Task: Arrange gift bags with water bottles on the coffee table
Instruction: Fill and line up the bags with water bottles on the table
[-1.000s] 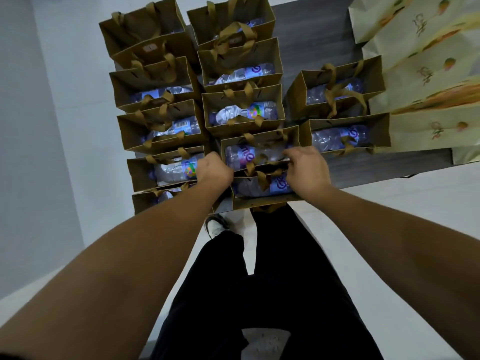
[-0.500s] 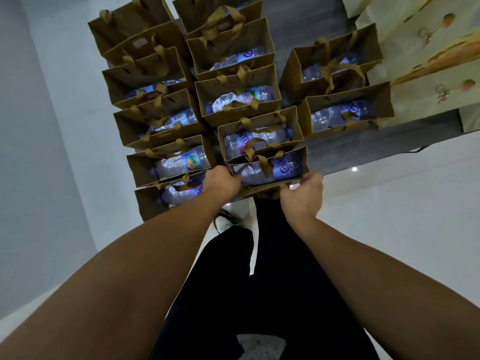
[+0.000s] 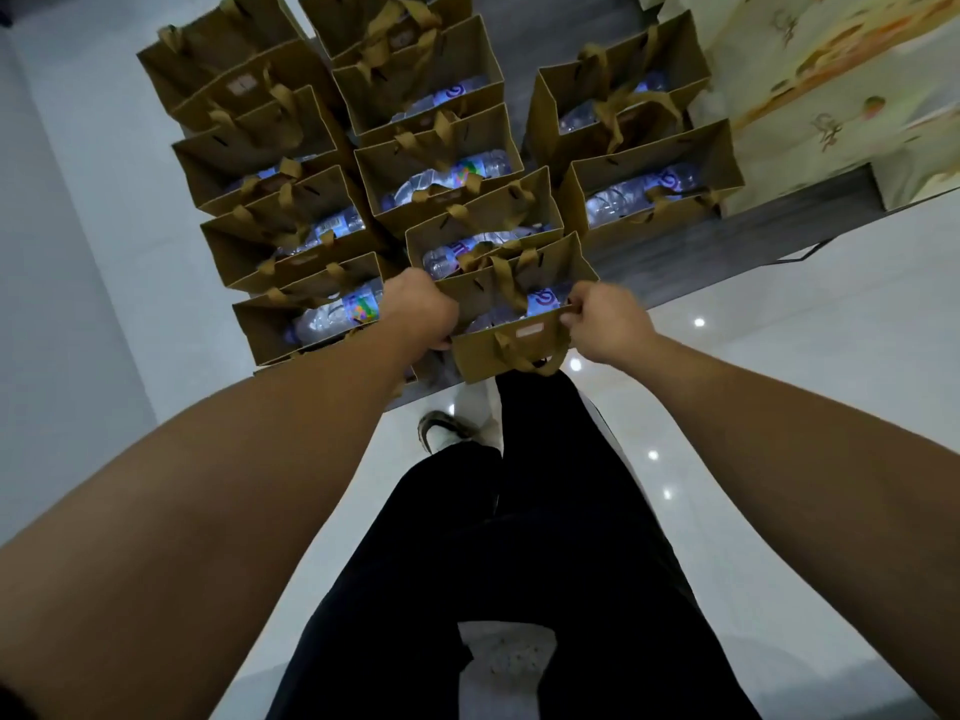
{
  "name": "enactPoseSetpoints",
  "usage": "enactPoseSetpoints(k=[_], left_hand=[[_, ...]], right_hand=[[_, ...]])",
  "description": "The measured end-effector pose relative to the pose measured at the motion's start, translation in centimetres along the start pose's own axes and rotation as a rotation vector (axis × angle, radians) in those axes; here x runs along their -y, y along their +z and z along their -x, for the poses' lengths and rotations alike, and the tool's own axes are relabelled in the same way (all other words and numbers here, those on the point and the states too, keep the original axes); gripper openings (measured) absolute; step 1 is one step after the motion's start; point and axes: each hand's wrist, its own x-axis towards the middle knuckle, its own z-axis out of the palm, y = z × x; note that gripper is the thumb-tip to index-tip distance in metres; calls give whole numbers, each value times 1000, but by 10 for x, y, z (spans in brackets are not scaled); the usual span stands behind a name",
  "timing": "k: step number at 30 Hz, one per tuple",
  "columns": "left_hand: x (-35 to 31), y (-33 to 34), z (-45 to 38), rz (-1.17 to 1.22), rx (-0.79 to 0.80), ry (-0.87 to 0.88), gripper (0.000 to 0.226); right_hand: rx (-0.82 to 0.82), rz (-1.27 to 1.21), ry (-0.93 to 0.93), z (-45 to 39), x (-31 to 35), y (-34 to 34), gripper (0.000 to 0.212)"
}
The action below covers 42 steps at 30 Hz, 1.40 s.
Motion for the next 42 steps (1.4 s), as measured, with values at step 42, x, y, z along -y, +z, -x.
enactPoseSetpoints(k=[42], left_hand=[[-78, -86, 86, -109, 138, 186, 24]], right_hand=[[-231, 1, -48, 77, 28, -79, 13]])
